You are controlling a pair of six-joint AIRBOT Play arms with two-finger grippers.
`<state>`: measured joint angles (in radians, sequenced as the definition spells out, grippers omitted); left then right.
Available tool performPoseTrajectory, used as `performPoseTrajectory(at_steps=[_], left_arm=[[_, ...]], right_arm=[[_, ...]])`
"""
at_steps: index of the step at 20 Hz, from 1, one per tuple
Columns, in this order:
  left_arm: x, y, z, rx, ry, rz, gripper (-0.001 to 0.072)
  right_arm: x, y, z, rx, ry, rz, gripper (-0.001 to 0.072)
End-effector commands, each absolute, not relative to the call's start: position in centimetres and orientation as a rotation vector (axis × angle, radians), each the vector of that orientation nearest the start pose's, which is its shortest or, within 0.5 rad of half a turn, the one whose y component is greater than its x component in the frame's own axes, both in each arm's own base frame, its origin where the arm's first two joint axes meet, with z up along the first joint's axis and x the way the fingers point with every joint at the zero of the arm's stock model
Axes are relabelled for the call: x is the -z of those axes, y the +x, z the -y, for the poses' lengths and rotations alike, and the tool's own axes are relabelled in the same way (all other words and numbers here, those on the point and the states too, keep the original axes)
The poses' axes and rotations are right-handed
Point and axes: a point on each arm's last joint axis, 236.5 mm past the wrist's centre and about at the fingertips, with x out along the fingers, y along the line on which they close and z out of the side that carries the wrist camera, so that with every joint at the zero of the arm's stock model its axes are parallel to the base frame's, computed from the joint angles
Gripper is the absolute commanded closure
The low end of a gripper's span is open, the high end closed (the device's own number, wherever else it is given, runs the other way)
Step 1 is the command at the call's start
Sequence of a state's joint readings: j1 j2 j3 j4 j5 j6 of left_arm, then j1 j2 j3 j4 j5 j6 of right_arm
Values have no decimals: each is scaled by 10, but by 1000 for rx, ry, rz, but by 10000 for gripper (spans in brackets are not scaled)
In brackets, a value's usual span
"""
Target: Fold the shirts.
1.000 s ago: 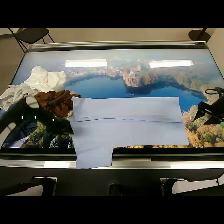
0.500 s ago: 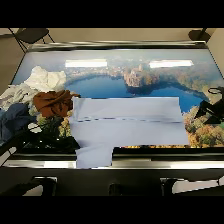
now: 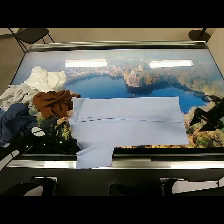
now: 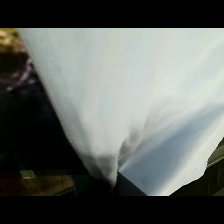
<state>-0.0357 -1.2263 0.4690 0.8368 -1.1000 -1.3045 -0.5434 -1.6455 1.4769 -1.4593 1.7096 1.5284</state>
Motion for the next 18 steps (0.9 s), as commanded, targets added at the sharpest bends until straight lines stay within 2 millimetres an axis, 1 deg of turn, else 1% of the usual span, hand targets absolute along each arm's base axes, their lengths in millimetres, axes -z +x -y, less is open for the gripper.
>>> performPoseTrajectory(at_steps=[1,3,6,9,14,18], left_arm=[[120,186,147,389,-593,-1711,677],[120,186,146,392,-590,-1710,677],[119,187,146,405,-579,-1701,677],[114,191,147,414,-573,-1680,677],[103,200,147,426,-560,-1630,677],[102,200,147,427,-559,-1626,677]], right_arm=[[51,287,148,241,556,-1829,151],[63,285,147,221,537,-1825,150],[80,291,150,204,503,-1788,148],[93,284,149,175,492,-1827,144],[101,286,150,151,472,-1826,142],[108,280,139,114,522,-1877,142]])
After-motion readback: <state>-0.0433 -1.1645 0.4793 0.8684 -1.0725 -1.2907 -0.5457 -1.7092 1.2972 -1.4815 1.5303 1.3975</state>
